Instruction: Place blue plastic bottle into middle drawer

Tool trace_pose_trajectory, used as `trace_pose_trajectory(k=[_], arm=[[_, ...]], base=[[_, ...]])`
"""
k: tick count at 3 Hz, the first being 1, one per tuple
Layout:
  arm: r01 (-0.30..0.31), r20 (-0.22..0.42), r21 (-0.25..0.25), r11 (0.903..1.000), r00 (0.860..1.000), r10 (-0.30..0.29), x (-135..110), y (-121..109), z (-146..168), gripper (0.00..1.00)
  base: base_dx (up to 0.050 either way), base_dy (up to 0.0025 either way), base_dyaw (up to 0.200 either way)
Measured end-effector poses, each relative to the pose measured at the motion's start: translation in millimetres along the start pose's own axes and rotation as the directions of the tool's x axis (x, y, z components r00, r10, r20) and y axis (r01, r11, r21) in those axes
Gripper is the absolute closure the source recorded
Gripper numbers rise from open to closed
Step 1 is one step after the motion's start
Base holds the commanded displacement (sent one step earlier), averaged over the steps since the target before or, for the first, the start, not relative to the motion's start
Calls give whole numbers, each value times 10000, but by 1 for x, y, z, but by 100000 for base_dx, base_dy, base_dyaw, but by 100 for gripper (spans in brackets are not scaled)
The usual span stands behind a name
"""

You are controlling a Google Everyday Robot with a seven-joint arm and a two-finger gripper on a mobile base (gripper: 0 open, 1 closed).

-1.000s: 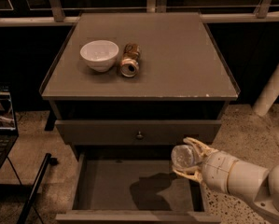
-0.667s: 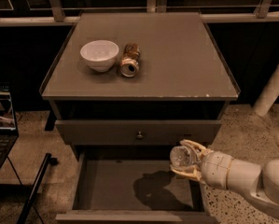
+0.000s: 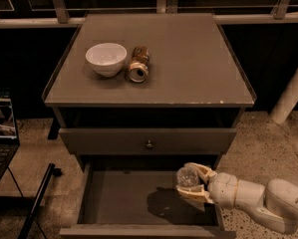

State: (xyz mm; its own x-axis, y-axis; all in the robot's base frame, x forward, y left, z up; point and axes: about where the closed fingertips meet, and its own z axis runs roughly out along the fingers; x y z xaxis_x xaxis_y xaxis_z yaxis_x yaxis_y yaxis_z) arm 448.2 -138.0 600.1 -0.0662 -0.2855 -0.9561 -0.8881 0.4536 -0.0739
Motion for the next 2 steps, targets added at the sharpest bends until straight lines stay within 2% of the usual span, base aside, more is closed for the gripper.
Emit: trace_pose_trajectory(k=[1, 2], arm=[[-441, 325, -275, 9986, 9985, 450, 16, 1, 8, 100], [-617, 228, -558, 9965, 9977, 631, 28, 1, 14, 100]], base=[[0, 0, 0], [0, 0, 0]])
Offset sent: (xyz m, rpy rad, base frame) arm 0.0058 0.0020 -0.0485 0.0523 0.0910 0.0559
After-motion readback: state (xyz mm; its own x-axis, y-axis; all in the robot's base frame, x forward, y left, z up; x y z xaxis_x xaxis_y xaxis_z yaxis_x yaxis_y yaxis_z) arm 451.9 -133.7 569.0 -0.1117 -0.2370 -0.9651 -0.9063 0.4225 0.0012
